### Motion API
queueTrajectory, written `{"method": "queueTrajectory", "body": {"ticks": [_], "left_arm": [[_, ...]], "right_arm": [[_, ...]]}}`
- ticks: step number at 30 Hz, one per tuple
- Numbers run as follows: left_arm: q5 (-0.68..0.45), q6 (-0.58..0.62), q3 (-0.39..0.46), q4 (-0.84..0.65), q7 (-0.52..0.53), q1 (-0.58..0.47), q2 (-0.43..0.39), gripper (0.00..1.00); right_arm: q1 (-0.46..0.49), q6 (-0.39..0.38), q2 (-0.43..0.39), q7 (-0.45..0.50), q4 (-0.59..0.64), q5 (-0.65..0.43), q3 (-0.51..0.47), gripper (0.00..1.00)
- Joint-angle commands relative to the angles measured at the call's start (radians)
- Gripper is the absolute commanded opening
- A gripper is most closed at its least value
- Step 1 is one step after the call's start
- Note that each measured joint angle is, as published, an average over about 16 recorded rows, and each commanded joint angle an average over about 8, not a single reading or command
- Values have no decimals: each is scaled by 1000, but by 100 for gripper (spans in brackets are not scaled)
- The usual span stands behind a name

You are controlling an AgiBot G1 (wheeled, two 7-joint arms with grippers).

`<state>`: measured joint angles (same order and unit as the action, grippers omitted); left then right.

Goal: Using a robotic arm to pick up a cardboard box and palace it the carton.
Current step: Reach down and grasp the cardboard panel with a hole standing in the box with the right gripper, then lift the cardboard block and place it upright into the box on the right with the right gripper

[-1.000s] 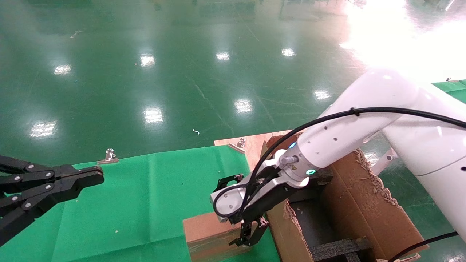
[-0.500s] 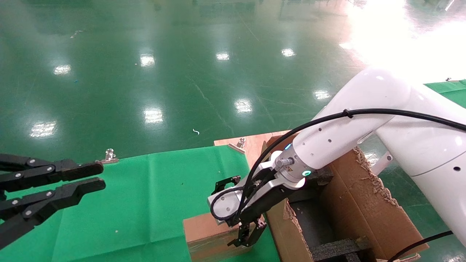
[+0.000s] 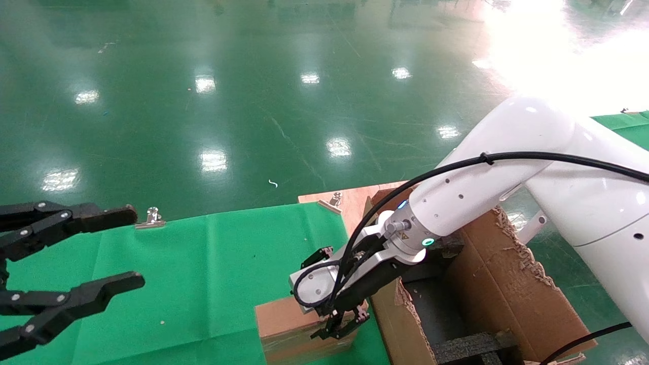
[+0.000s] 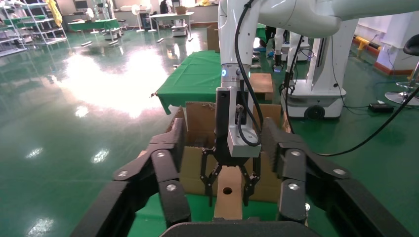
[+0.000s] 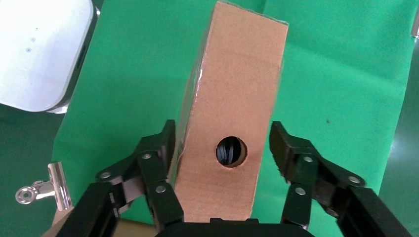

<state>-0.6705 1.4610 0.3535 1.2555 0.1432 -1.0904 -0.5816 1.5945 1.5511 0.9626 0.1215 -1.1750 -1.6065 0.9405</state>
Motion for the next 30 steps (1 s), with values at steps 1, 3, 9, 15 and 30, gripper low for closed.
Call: {"method": "queueTrajectory", "body": {"ticks": [1, 3, 9, 15, 30], "left_arm": [[0, 0, 0, 0, 0, 0, 0, 100], [0, 0, 0, 0, 0, 0, 0, 100], [0, 0, 0, 0, 0, 0, 0, 100], [0, 0, 0, 0, 0, 0, 0, 100], [0, 0, 0, 0, 0, 0, 0, 100]], "right_arm": [[0, 0, 0, 0, 0, 1, -1, 0], [-1, 0, -1, 0, 0, 1, -1, 0], [-1, 1, -1, 0, -1, 2, -1, 0], [5, -1, -4, 1, 3, 5, -5, 0], [297, 33, -17, -142, 244, 88, -24, 0]]}}
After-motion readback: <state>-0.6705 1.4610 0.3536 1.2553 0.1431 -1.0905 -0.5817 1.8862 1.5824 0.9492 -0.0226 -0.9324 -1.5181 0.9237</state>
